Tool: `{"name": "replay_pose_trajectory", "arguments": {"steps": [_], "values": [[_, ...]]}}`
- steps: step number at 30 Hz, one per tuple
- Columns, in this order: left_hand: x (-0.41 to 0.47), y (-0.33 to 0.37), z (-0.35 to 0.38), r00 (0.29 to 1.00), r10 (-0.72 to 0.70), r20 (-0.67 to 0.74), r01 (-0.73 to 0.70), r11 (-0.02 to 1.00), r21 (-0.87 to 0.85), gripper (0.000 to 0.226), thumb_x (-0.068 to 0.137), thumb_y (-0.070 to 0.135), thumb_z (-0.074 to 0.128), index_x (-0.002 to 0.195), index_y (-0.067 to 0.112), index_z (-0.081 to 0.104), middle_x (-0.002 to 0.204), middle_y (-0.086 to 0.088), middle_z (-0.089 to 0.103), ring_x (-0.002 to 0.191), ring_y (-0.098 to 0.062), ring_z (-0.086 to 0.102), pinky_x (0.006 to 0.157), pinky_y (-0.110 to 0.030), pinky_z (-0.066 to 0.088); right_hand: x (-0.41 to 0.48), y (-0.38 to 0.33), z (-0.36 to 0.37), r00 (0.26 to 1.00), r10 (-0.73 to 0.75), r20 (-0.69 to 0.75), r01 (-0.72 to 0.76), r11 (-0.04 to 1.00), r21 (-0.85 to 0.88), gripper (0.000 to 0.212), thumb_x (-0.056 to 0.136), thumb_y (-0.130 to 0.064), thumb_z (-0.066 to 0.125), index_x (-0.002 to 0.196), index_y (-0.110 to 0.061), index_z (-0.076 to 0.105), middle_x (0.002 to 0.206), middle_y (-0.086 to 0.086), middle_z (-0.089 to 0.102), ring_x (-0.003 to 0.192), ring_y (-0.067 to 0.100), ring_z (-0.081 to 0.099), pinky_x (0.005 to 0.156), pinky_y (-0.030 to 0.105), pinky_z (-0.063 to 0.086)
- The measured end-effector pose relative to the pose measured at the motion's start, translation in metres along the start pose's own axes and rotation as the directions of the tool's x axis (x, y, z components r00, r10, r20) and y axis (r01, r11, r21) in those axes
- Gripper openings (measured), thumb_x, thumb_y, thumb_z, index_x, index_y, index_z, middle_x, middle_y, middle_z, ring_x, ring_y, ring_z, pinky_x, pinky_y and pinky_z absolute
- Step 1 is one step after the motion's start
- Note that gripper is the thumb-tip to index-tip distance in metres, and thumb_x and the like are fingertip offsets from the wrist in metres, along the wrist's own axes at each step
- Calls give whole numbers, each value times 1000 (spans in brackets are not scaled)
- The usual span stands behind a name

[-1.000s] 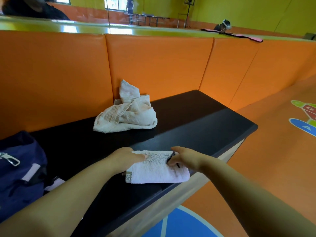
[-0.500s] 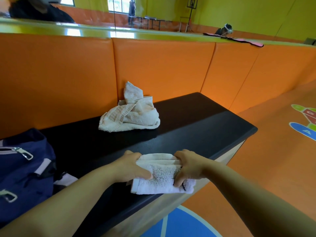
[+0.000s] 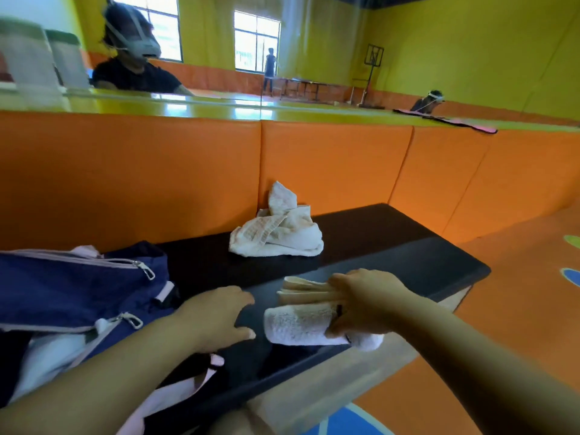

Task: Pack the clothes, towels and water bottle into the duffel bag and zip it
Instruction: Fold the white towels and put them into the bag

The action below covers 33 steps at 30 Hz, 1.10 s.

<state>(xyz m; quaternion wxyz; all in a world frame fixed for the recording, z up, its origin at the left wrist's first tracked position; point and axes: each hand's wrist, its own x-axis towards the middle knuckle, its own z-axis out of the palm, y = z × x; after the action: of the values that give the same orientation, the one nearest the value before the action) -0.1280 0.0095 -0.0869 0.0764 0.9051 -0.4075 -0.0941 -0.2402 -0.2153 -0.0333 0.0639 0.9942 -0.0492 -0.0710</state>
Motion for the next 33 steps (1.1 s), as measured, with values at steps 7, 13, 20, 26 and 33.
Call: {"name": "replay_pose_trajectory", "arguments": {"steps": [7, 13, 20, 26, 33], "values": [[-92, -49, -59, 987, -52, -150, 80, 979, 190, 33, 85, 57, 51, 103, 31, 59, 103, 12, 61, 95, -12, 58, 77, -35, 50, 3, -61, -60, 966, 61, -252, -58, 998, 18, 60, 62, -71, 62, 105, -31, 46, 91, -5, 54, 78, 18, 54, 60, 31, 40], [-184, -108, -84, 961, -165, -222, 224, 936, 272, 25, 85, 58, 48, 88, 33, 53, 96, 14, 60, 90, -8, 56, 71, -28, 43, 1, -128, -93, 895, 35, -444, 69, 974, 217, 59, 61, -70, 63, 102, -30, 50, 95, -1, 60, 89, 28, 60, 67, 34, 46], [-273, -172, -68, 897, -372, -239, 419, 887, 193, 28, 85, 59, 50, 102, 38, 58, 99, 19, 60, 88, 0, 54, 71, -22, 47, 2, -215, -88, 798, -55, -601, 328, 876, 355, 76, 64, -64, 71, 126, -26, 47, 112, -1, 61, 100, 26, 59, 74, 35, 47], [-304, -199, -39, 809, -482, -335, 560, 806, 192, 52, 83, 57, 54, 125, 27, 55, 119, 7, 47, 113, -15, 42, 90, -27, 42, 12, -279, -68, 777, -226, -588, 476, 822, 313, 84, 67, -62, 71, 137, -28, 40, 122, -1, 57, 107, 22, 55, 78, 32, 43], [-321, -209, -52, 689, -704, -172, 703, 707, -78, 79, 72, 51, 64, 138, 36, 22, 115, 0, 21, 86, -20, 51, 68, -28, 49, 27, -316, -55, 748, -488, -450, 580, 810, 84, 80, 66, -59, 69, 136, -32, 41, 123, -3, 55, 113, 22, 51, 88, 35, 46]]}}
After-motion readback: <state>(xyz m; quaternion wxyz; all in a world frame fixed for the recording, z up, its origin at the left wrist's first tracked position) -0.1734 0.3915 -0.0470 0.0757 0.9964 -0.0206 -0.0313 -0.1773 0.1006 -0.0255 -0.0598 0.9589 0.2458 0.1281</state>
